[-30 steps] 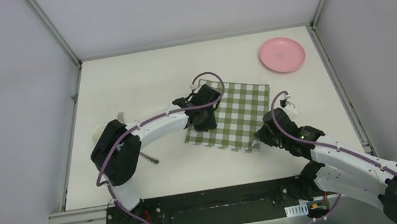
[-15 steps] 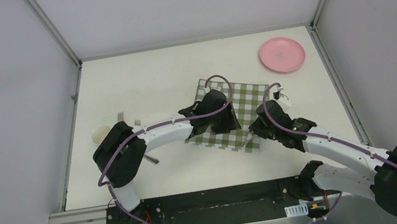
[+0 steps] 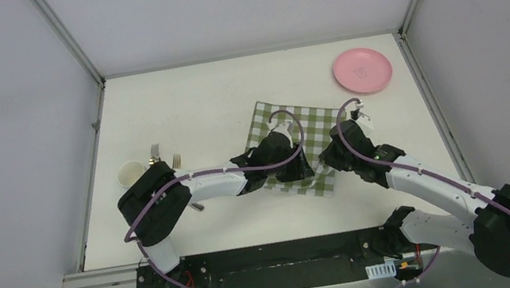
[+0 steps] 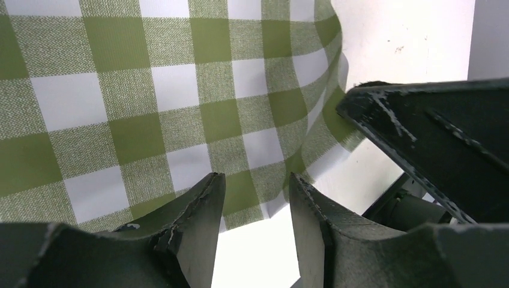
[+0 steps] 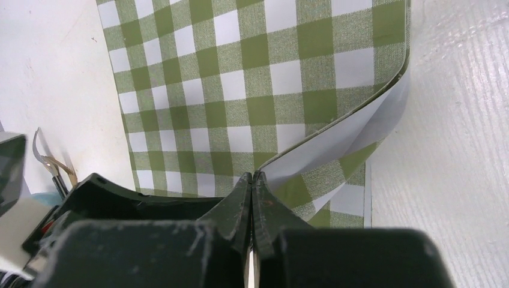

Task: Set the dinner table for one person
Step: Flatten out the napkin at the center of the board.

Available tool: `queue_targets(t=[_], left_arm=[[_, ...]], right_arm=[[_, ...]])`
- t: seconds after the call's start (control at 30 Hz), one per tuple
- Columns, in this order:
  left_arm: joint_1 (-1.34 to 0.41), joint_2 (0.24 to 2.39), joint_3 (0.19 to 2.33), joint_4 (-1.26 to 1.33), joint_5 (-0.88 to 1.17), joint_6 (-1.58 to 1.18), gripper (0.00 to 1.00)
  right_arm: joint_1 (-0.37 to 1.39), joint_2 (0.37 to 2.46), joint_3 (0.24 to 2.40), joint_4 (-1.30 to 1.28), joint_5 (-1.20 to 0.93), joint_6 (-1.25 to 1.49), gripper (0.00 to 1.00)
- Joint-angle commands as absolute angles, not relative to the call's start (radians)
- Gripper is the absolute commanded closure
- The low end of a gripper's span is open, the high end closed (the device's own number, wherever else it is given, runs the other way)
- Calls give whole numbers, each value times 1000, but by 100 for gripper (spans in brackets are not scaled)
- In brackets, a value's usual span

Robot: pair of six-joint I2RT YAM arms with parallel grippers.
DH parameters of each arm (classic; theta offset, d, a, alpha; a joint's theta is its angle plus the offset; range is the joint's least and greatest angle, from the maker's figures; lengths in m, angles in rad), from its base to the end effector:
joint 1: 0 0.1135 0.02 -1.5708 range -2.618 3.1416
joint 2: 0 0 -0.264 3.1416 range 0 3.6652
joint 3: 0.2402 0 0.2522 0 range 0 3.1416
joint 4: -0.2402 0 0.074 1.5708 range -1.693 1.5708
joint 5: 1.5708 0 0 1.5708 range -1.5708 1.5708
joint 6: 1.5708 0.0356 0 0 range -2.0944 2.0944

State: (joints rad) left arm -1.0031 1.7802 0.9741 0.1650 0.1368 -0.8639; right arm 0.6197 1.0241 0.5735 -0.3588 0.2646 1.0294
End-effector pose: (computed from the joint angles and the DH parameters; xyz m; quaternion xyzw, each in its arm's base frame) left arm 0.1977 -0.3191 0.1712 0.0926 0.8875 -0.3958 0.2170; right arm 0.1716 0.1110 0.2079 0.2352 0.8911 0.1873 0.3400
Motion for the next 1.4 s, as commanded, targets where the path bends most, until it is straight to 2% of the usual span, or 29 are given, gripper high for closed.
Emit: queue_targets(t=[0.0,0.37,0.77,1.37], left_arm=[[-1018,1694,957,221,95,-782,55],[-1041,1670,1016,144,86,-670,57],[-1069,1734,1080,111,113,-635,54],[-1073,1759,1093,59,60,-588,58]], right_arm=[[609,1036,624,-312,250,1011,100],[605,1080,628,-284,233,1014,100],[595,1128,666,-267,211,1004,100],[585,1129,710,-279,194,991,100]])
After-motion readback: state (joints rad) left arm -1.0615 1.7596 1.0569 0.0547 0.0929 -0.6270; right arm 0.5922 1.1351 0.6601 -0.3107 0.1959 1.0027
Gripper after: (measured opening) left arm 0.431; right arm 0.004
